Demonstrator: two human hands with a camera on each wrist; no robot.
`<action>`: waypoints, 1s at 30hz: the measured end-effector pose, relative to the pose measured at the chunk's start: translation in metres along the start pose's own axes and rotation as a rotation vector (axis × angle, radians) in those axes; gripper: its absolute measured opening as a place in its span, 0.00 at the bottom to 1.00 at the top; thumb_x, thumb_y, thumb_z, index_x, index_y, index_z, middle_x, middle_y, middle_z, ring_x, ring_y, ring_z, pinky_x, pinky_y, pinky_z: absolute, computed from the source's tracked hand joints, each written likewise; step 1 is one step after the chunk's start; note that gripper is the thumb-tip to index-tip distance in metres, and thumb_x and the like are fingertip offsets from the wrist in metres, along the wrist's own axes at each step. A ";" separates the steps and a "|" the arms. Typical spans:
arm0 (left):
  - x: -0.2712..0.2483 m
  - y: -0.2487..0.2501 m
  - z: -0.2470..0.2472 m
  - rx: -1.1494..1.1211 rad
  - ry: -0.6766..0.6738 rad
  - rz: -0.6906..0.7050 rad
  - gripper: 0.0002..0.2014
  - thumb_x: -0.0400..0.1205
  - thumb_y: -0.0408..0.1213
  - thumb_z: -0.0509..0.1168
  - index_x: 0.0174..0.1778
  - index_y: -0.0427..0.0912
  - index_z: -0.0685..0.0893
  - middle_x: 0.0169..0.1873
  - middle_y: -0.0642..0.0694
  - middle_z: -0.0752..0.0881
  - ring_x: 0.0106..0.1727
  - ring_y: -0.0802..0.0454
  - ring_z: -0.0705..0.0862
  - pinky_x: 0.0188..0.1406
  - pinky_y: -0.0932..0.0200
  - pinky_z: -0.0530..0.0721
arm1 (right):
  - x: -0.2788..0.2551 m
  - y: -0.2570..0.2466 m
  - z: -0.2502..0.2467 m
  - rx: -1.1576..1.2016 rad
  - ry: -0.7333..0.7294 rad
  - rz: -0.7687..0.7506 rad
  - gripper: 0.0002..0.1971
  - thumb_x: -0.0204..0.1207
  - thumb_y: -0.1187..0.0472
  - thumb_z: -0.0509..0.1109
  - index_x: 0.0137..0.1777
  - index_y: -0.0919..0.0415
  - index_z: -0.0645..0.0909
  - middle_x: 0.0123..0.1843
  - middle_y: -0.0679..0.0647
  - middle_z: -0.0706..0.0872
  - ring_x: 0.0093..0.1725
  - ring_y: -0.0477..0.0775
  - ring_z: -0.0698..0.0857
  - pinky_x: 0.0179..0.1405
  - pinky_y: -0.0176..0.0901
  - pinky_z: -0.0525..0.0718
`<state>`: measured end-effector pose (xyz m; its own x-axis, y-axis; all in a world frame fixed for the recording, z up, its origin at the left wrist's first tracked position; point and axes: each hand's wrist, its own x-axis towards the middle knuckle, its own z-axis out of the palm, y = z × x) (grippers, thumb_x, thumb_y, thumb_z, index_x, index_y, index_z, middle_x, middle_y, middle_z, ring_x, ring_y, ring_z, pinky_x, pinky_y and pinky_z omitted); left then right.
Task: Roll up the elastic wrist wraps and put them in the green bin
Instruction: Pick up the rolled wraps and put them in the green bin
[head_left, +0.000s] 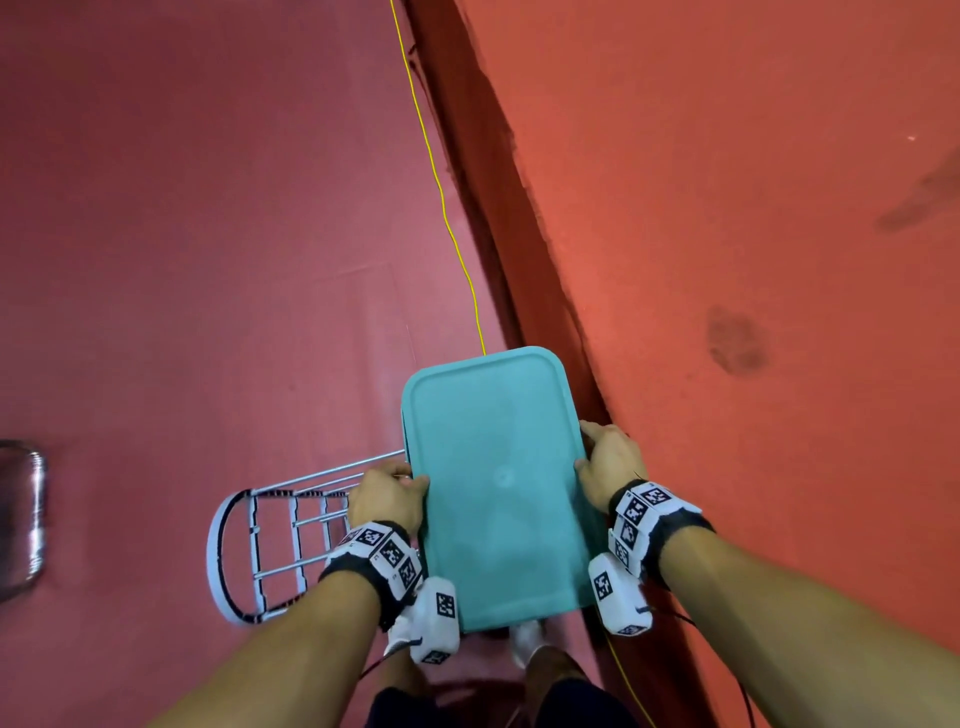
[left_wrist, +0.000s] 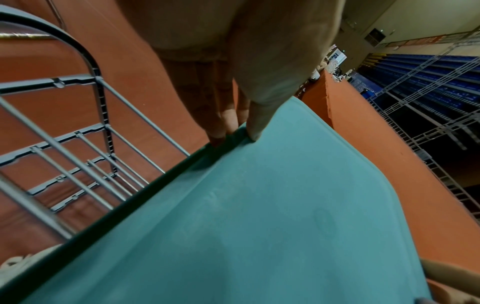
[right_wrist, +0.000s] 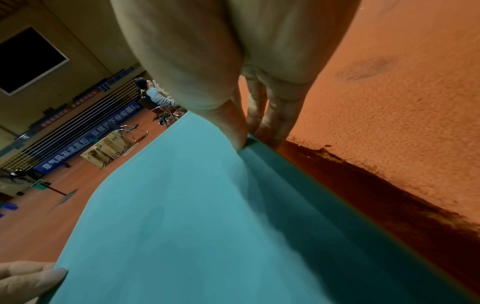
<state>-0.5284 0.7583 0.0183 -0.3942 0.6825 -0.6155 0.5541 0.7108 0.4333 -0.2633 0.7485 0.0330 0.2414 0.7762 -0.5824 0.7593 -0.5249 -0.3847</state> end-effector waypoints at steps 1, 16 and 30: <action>0.000 0.000 0.001 -0.007 0.017 -0.006 0.12 0.78 0.41 0.74 0.56 0.50 0.92 0.38 0.47 0.87 0.44 0.45 0.81 0.47 0.61 0.77 | 0.002 0.002 0.001 0.000 -0.010 0.001 0.25 0.82 0.69 0.67 0.80 0.59 0.75 0.72 0.63 0.79 0.72 0.65 0.79 0.72 0.48 0.74; -0.003 -0.003 -0.004 -0.026 0.014 -0.056 0.12 0.77 0.45 0.76 0.56 0.55 0.93 0.45 0.47 0.93 0.47 0.42 0.90 0.56 0.49 0.89 | 0.014 0.003 0.011 -0.050 -0.063 -0.025 0.21 0.80 0.70 0.66 0.73 0.59 0.81 0.62 0.62 0.83 0.61 0.64 0.83 0.61 0.51 0.82; 0.015 -0.011 0.002 -0.022 -0.017 -0.073 0.10 0.79 0.42 0.77 0.55 0.49 0.91 0.40 0.51 0.89 0.43 0.48 0.86 0.54 0.56 0.87 | 0.017 0.012 0.019 0.057 -0.057 0.012 0.26 0.80 0.67 0.70 0.76 0.48 0.78 0.55 0.57 0.90 0.54 0.63 0.87 0.58 0.53 0.86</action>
<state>-0.5391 0.7604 0.0024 -0.4203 0.6261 -0.6567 0.5085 0.7620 0.4010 -0.2620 0.7488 0.0044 0.2143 0.7494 -0.6265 0.7203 -0.5544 -0.4168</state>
